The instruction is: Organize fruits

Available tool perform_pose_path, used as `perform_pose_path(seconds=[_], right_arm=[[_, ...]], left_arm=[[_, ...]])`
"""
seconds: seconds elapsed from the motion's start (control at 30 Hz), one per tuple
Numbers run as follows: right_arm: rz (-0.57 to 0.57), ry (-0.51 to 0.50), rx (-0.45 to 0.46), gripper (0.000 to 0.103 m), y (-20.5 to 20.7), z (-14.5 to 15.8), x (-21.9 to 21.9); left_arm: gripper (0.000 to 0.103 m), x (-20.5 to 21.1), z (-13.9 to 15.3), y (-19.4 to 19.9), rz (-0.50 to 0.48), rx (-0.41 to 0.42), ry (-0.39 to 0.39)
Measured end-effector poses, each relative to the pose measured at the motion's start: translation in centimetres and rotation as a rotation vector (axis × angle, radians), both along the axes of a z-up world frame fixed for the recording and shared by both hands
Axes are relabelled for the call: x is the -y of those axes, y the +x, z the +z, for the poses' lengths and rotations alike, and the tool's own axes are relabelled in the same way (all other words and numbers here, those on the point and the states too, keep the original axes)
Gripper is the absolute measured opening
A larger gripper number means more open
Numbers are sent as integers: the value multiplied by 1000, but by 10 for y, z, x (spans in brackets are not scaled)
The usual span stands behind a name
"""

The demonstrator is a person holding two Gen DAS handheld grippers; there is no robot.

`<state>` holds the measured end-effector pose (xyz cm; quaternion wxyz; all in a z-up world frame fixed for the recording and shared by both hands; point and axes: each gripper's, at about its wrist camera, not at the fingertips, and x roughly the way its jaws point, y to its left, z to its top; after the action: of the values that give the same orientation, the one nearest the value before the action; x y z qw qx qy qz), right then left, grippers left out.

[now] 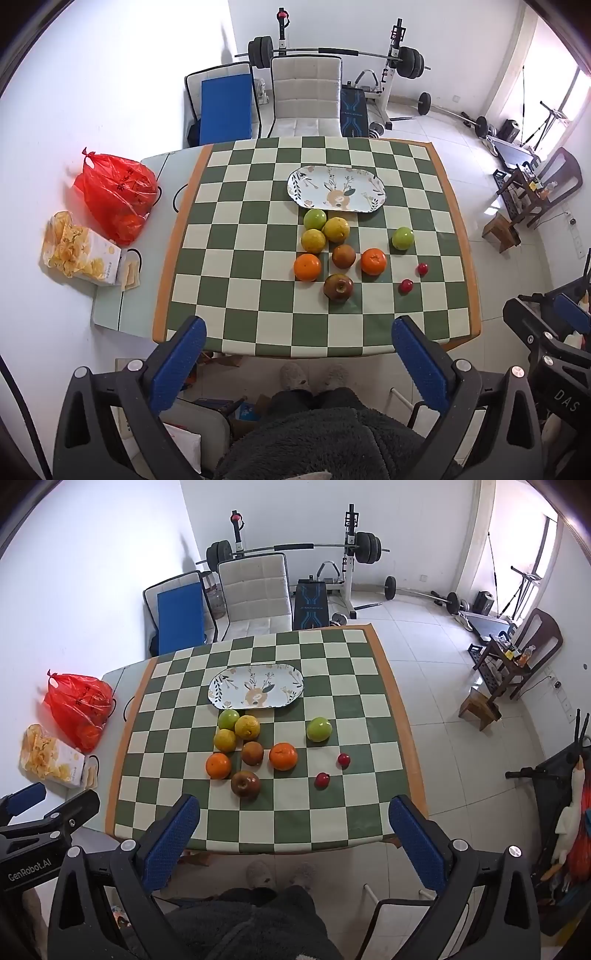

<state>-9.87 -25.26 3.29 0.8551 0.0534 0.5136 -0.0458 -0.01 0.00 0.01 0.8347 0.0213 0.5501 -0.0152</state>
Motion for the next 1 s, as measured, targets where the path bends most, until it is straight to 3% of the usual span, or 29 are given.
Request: perform_pose_path(seconds=[1.0], right_arm=[[0,7,2,103,0,5,-4]], left_arm=[[103,0,0,0,2,0,1]])
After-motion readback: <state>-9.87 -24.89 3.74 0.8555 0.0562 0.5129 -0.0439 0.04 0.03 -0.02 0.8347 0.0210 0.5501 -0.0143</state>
